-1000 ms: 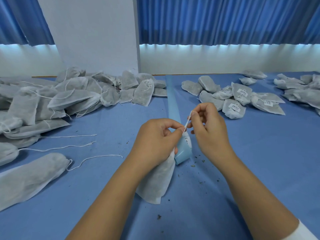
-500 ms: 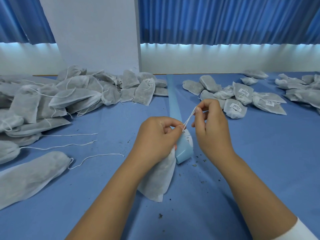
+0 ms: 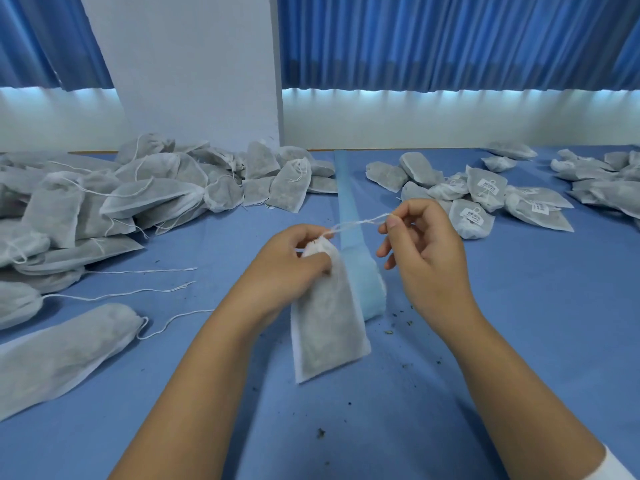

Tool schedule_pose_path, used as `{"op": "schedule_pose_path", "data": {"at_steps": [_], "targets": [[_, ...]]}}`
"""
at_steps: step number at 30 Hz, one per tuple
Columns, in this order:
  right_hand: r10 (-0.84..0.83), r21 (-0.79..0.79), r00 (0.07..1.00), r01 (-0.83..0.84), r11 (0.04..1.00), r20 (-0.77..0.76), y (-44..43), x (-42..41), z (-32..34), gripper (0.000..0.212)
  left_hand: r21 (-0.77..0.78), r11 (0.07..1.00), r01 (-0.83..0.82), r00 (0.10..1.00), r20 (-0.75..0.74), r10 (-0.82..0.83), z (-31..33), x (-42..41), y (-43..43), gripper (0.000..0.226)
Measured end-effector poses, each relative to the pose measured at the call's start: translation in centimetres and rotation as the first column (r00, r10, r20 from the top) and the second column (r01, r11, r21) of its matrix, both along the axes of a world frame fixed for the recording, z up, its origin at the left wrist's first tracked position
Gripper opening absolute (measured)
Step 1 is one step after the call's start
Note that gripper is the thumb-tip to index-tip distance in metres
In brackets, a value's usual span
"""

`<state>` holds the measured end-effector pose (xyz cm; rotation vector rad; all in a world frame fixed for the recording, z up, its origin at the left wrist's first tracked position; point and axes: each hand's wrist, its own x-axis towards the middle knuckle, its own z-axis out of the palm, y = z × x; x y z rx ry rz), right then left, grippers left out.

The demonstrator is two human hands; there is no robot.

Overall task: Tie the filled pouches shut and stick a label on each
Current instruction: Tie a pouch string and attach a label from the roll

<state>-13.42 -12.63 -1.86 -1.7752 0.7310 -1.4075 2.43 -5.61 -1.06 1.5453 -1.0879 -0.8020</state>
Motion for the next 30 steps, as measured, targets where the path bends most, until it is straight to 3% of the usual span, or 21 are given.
{"op": "schedule_pose_path", "data": {"at_steps": [3,7,10,13,15,18,21,23,27,30], "targets": [[0.058,-0.071,0.992,-0.066,0.995,-0.115,0.8,0.3,-0.3,0.013,-0.041,0.984,-0.173,0.983,-0.065,0.170,-0.2,0.7,-0.3,0.013],[0.060,-0.199,0.952,-0.124,0.972,-0.299,1.4,0.7,-0.7,0.010,-0.096,0.956,-0.279,0.947,-0.194,0.256,-0.1,1.3,-0.4,0.009],[0.051,-0.283,0.924,-0.168,0.944,-0.379,1.4,0.9,-1.0,0.006,-0.065,0.933,-0.353,0.918,-0.215,0.332,-0.1,1.4,-0.6,0.016],[0.049,-0.324,0.910,-0.196,0.926,-0.411,1.2,0.9,-1.3,0.007,-0.012,0.916,-0.402,0.911,-0.109,0.398,-0.1,1.3,-0.7,0.037],[0.054,-0.333,0.899,-0.216,0.918,-0.434,1.2,1.0,-1.5,0.006,0.022,0.927,-0.375,0.921,-0.110,0.375,0.0,1.1,-0.6,0.048],[0.007,-0.365,0.880,-0.204,0.909,-0.475,1.2,1.1,-1.6,0.007,0.077,0.960,-0.269,0.927,-0.251,0.280,0.3,0.7,-0.5,0.038],[-0.036,-0.373,0.870,-0.173,0.911,-0.492,0.9,0.8,-1.6,0.006,0.068,0.988,-0.142,0.846,-0.509,0.157,0.7,0.7,-0.3,0.028],[-0.035,-0.357,0.865,-0.170,0.918,-0.501,0.8,0.7,-1.6,0.004,0.020,0.999,-0.041,0.802,-0.595,0.045,0.8,0.9,-0.2,0.030],[-0.031,-0.331,0.861,-0.162,0.930,-0.508,0.7,0.7,-1.6,0.003,-0.034,0.996,0.086,0.893,-0.441,-0.092,0.7,0.6,0.1,0.012],[0.005,-0.283,0.874,-0.163,0.945,-0.487,0.4,0.6,-1.6,0.004,-0.044,0.999,0.014,0.937,-0.349,-0.029,0.1,0.3,-0.1,0.011]]}}
